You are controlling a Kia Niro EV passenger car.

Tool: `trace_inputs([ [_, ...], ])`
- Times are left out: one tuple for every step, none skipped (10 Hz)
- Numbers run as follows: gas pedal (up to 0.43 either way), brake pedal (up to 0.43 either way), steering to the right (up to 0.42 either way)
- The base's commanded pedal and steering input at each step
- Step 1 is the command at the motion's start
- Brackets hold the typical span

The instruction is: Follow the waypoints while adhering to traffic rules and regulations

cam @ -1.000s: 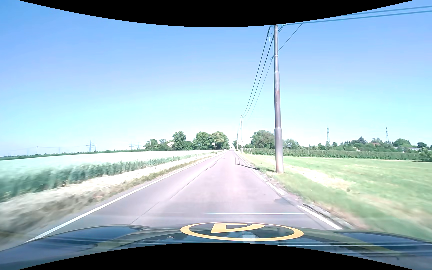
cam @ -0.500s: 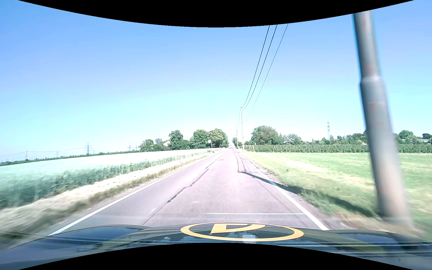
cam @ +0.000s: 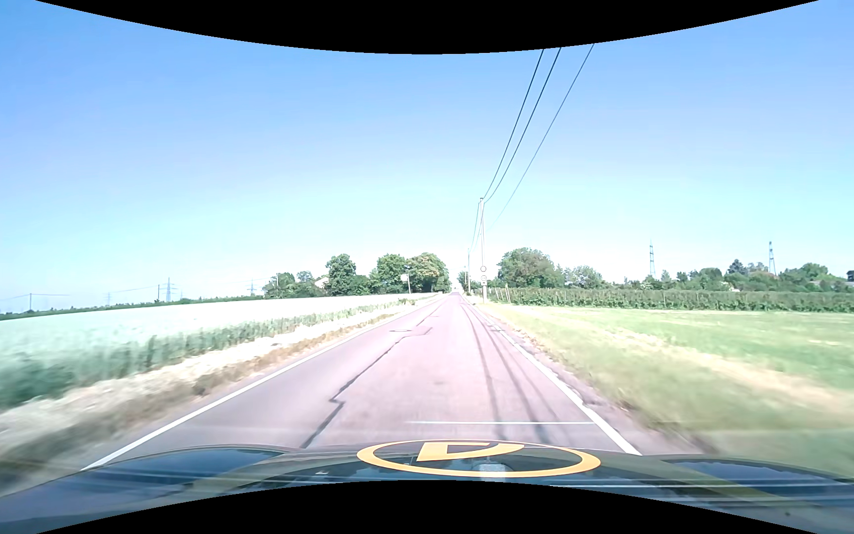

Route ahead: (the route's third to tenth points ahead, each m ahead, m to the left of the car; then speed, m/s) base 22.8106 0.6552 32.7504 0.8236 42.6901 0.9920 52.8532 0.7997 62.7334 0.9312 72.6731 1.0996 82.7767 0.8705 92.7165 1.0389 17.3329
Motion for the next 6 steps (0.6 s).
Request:
trace_inputs([
  [0.268,0.0,-0.001],
  [0.268,0.0,-0.001],
  [0.268,0.0,-0.002],
  [0.268,0.0,-0.001],
  [0.268,0.0,-0.002],
  [0.268,0.0,-0.001],
])
